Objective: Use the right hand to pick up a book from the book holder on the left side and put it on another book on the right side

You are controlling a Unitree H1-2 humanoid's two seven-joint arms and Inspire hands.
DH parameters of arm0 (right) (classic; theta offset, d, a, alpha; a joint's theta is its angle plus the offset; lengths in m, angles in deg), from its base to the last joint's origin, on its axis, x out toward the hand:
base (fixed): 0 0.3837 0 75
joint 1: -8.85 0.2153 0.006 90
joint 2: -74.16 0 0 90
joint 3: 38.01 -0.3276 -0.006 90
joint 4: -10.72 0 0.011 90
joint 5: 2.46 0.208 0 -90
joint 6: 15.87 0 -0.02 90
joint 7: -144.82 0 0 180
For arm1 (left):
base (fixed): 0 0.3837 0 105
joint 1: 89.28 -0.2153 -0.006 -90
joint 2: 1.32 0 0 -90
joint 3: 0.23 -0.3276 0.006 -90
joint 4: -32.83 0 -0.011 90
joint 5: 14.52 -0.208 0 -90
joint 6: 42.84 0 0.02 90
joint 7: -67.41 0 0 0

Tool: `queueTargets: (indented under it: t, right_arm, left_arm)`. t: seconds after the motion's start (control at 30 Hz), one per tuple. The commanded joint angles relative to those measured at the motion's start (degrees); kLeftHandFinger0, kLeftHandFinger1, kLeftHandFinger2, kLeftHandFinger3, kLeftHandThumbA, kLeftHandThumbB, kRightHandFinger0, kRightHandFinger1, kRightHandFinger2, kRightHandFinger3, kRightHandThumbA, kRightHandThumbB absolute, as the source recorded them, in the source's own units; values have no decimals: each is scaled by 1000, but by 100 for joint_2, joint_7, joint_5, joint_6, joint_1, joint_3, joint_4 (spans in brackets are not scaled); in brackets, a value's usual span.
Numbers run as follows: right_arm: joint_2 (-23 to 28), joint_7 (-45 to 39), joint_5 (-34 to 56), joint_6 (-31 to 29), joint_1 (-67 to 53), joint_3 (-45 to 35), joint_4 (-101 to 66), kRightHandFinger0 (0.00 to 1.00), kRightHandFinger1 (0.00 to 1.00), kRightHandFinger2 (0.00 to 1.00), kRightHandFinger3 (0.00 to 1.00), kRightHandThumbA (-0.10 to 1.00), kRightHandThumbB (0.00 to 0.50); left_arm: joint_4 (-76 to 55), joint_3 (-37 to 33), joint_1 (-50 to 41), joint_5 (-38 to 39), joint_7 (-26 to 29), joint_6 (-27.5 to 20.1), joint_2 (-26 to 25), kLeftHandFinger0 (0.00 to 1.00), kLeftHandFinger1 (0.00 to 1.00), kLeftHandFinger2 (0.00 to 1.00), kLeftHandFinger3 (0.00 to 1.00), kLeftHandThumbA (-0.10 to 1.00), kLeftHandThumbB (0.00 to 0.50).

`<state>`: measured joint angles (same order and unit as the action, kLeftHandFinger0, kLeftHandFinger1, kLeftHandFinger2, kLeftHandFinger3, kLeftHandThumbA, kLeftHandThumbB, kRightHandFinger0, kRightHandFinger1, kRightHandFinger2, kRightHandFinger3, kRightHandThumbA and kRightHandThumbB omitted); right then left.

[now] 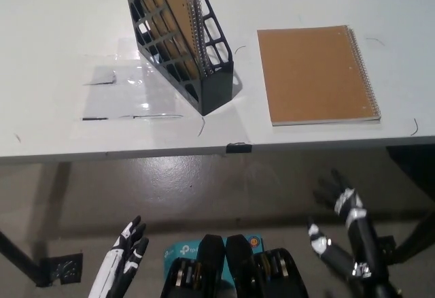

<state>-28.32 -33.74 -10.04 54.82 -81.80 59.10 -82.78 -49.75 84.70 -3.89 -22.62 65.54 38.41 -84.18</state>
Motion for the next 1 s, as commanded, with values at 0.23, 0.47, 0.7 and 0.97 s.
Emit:
queueTargets:
  t: [0.23, 0.47, 0.7, 0.97]
  right_arm:
    - [36, -494, 103, 2321, 3490, -83, -648, 1000, 1000, 1000, 1000, 903, 298]
    - [-63, -404, 85, 2353, 4850, -75, 987, 1000, 1000, 1000, 1000, 920, 347]
    - [-180, -229, -60, 2106, 5760, -39, 2633, 1000, 1000, 1000, 1000, 927, 278]
    - [-378, -419, 165, 2062, 6219, -81, 3506, 1000, 1000, 1000, 1000, 976, 311]
  left_arm:
    - [-79, -56, -65, -138, 54, -444, -36, 1000, 1000, 1000, 1000, 949, 107]
    - [-94, -57, -6, -143, 23, -390, -61, 1000, 1000, 1000, 1000, 973, 103]
    - [-104, -78, 4, -134, 7, -381, -66, 1000, 1000, 1000, 1000, 987, 133]
    - [-118, -103, 30, -154, -19, -394, -75, 1000, 1000, 1000, 1000, 949, 120]
